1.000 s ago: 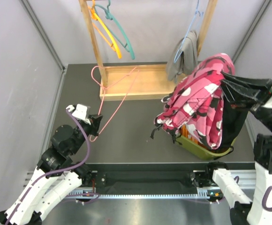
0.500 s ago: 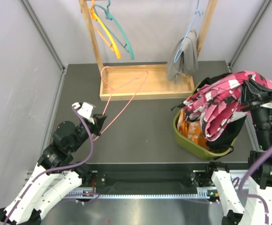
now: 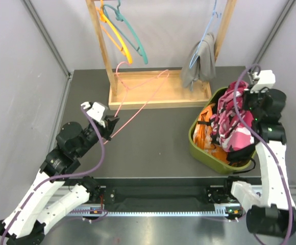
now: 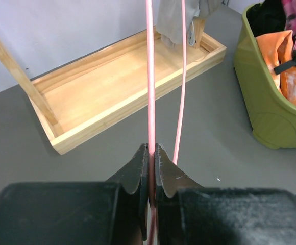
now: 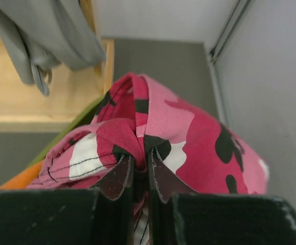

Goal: Remove the trousers from the hanger

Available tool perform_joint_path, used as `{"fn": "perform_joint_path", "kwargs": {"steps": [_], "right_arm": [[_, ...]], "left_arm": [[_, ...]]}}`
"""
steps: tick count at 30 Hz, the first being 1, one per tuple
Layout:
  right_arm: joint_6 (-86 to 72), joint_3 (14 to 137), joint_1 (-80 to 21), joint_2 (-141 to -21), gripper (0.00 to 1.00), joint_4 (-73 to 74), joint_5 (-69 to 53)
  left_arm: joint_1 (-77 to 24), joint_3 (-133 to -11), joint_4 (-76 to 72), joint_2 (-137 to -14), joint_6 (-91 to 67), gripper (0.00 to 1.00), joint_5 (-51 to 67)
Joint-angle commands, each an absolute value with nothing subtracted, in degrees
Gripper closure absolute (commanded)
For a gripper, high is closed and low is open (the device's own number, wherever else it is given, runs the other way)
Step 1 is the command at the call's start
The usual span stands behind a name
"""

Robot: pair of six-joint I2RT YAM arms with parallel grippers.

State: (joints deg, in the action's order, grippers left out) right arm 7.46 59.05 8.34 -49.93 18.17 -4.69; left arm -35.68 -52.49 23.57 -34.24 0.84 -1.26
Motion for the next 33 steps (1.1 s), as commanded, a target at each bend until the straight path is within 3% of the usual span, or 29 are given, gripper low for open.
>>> {"fn": "perform_joint_path", "kwargs": {"steps": [1, 5, 7, 8, 9, 11, 12, 13, 20, 33], "right_arm": [[7.8, 55.1, 9.8, -54.0, 1.0, 14.9, -10.0], [7.8, 50.9, 10.5, -57.0, 0.98, 14.9, -13.3], [8.4, 48.7, 10.8, -56.5, 0.83, 14.4, -14.5], [8.7, 48.2, 11.1, -56.1, 0.74, 14.3, -15.0], [9.0, 47.6, 11.3, -54.7, 0.53, 14.2, -16.7], [9.9, 46.5, 12.3, -53.1, 0.29, 14.2, -18.3], [10.3, 46.3, 12.7, -51.4, 0.04, 14.7, -20.0], [11.6, 45.8, 13.4, -50.5, 0.0, 15.0, -21.2], [14.3, 42.9, 15.2, -42.6, 0.0, 15.3, -25.0], [8.5, 39.0, 16.3, -39.1, 0.0, 9.6, -25.4]], "left_arm": [[-35.7, -56.5, 17.8, -37.1, 2.0, 1.0, -0.3], [-35.7, -60.4, 16.8, -40.4, 1.1, 1.0, 1.1], [-35.7, -62.0, 16.6, -43.1, 0.5, 1.0, 0.6], [-35.7, -63.8, 16.4, -44.2, 0.1, 1.0, 0.5], [-35.7, -65.0, 16.6, -46.5, -1.6, 1.0, -1.6], [-35.6, -68.5, 16.6, -48.9, -3.6, 1.0, -2.7], [-35.7, -69.9, 16.7, -51.6, -4.6, 1.0, -3.6], [-35.7, -71.3, 16.7, -53.0, -5.4, 1.0, -4.5], [-35.7, -86.6, 18.1, -66.8, -13.7, 1.0, -9.9], [-35.4, -110.4, 20.0, -87.3, -25.0, 1.0, -20.5]]}}
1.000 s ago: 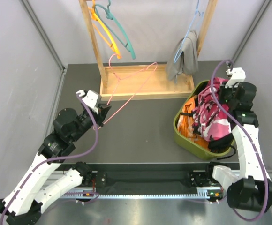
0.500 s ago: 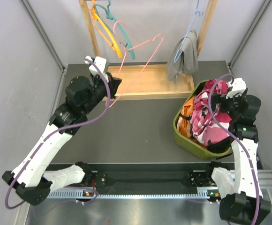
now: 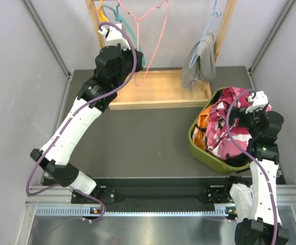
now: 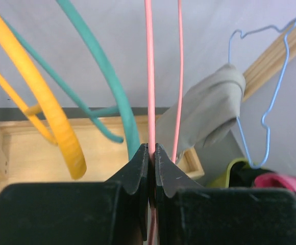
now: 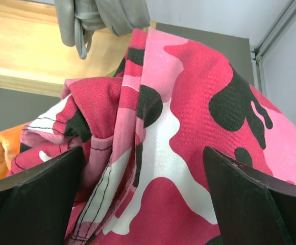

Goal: Remove the trousers from the hanger

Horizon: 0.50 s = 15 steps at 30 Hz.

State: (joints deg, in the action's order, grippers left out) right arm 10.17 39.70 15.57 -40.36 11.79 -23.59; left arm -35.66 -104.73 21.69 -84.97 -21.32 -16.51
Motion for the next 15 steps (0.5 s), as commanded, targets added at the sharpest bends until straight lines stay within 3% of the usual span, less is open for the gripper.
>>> {"fn": "perform_joint_path", "kwargs": {"steps": [1, 10, 15], "right_arm": [[8.4, 38.8, 16.3, -38.9, 0.0, 9.4, -25.4], [7.6, 38.1, 16.5, -35.7, 0.0, 8.3, -25.2], [7.3, 38.1, 16.5, -33.3, 0.0, 8.2, -24.9]], "left_arm": [[-35.5, -111.9, 20.0, -88.3, -25.3, 1.0, -20.8], [-34.5, -127.2, 23.3, -100.5, -27.2, 1.0, -24.9], [-32.3, -129.2, 25.7, -104.3, -29.7, 1.0, -23.6]]}}
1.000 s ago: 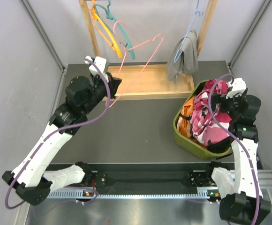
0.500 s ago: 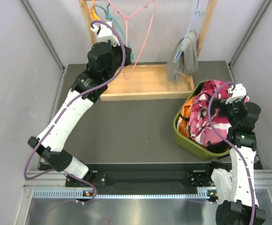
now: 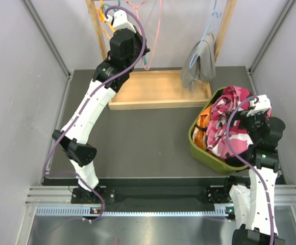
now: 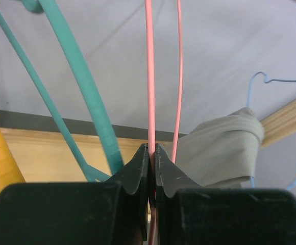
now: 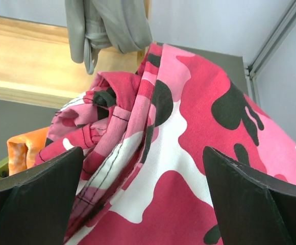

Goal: Remove the trousers from the hanger

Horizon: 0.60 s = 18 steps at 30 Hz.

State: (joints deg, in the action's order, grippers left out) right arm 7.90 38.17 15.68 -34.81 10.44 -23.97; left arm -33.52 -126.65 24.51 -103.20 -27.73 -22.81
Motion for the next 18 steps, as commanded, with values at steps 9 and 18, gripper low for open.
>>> {"fn": "perform_joint_path", "kwargs": {"steps": [9, 18], "right_arm": [[6.9, 38.1, 16.5, -32.3, 0.0, 8.2, -26.4], [12.8, 42.5, 16.5, -31.5, 0.0, 11.9, -34.7]], "left_arm": [[-32.1, -126.1, 27.1, -104.5, -30.8, 0.98, -21.3], [-32.1, -120.7, 23.3, -98.0, -29.3, 0.36, -17.9]]}}
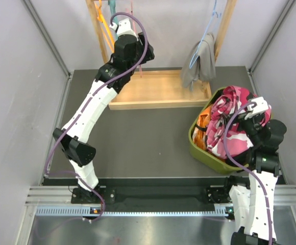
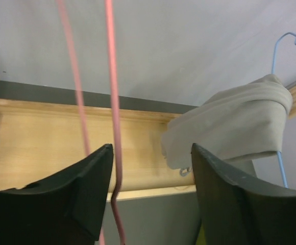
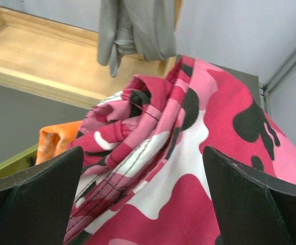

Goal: Remove the trousers from the hanger

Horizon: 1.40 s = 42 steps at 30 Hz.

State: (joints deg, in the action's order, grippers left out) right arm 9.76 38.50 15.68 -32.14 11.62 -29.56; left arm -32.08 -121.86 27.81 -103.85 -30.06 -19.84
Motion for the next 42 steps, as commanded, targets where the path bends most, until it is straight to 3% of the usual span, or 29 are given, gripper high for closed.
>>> {"fn": "perform_joint_path", "kwargs": {"steps": [1, 6, 13, 21, 28, 42], "right_arm": [[13.2, 43.0, 16.5, -31.5, 0.0, 12.5, -36.0], [13.7, 46.0, 16.4, -33.0, 0.0, 13.9, -41.1], [10.6, 51.9, 16.3, -39.3, 0.0, 16.9, -52.9], [5.5, 60.0, 15.7, -46.2, 0.0, 17.4, -57.7], [-3.1, 61.2, 15.3, -49.4, 0.0, 13.1, -57.0], [-6.1, 57.0, 15.3, -46.8, 0.0, 14.2, -53.3]], "left_arm": [[-32.1, -120.1, 22.8, -96.3, -28.6, 0.31, -17.1], [-32.1, -116.5, 22.1, -91.5, -25.6, 0.12, -12.5], [-32.2, -110.7, 21.6, -84.0, -20.8, 0.08, -6.3], [-32.1, -103.0, 16.7, -78.2, -19.4, 0.07, 4.3], [-32.8, -106.2, 10.7, -84.7, -27.9, 0.09, 19.1], [-37.6, -130.9, 4.2, -113.3, -37.3, 0.11, 12.7]]}}
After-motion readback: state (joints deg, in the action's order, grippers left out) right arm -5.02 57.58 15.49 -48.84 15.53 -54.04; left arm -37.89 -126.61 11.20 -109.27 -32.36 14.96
